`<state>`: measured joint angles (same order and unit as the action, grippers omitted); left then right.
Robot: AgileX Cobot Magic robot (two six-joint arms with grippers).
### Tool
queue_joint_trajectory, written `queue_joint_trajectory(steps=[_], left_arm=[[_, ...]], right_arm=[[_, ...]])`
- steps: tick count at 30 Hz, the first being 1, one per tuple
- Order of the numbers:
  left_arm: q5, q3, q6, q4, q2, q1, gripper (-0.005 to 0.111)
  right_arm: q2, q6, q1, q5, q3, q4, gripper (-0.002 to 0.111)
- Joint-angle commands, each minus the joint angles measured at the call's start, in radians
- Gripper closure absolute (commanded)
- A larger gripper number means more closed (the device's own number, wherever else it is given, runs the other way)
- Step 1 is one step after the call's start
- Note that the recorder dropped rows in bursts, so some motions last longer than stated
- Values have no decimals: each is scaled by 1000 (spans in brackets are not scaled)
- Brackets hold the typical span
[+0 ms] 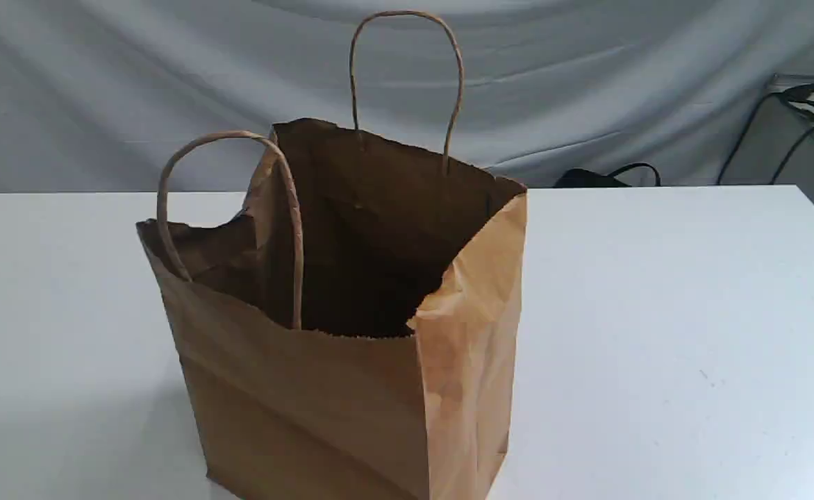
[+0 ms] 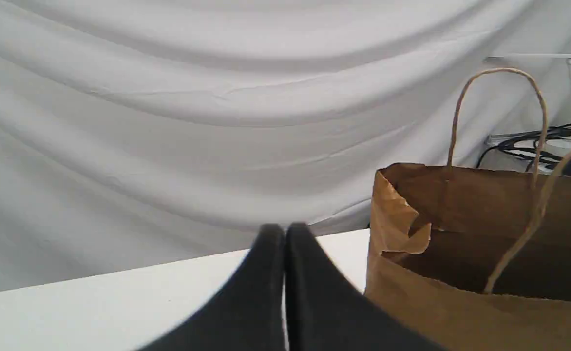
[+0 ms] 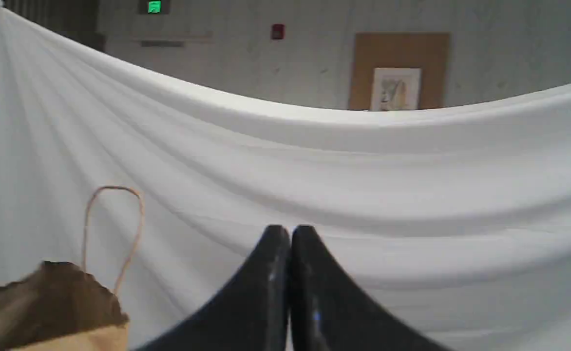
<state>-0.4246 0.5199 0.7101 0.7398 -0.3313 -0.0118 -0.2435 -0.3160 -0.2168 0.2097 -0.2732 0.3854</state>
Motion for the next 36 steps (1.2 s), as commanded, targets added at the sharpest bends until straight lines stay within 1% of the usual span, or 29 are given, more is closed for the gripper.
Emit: queue_joint_trajectory(steps=[1,4,7,10,11,13,22,25,29,31,33,36], left_arm=[[1,-5,0,11,5,-1,107],[1,-5,2,11,5,-1,107],[1,-5,2,9,5,-1,107],[5,-5,2,4,5,-1,107],[7,-5,2,4,5,-1,107],[7,-5,2,4,5,-1,107],[7,-5,2,4,5,-1,107],[7,-5,2,4,5,-1,107],[7,-5,2,4,5,-1,107],[7,-5,2,4,5,-1,107],[7,-5,2,4,5,-1,107],[7,-5,2,4,5,-1,107]], right_arm=[[157,-25,107,67,146,-25,108],[244,-88,180,67,223,-36,108],[244,-145,240,64,269,-36,108],[244,-161,251,58,273,-36,108],[244,-163,251,17,273,-36,108],[244,-163,251,6,273,-36,108],[244,-160,251,19,273,-33,108],[244,-76,251,-5,273,-66,108],[244,268,251,-139,273,-313,108],[244,392,251,-221,273,-357,108],[244,468,251,-295,273,-368,108],[244,480,251,-348,273,-368,108]])
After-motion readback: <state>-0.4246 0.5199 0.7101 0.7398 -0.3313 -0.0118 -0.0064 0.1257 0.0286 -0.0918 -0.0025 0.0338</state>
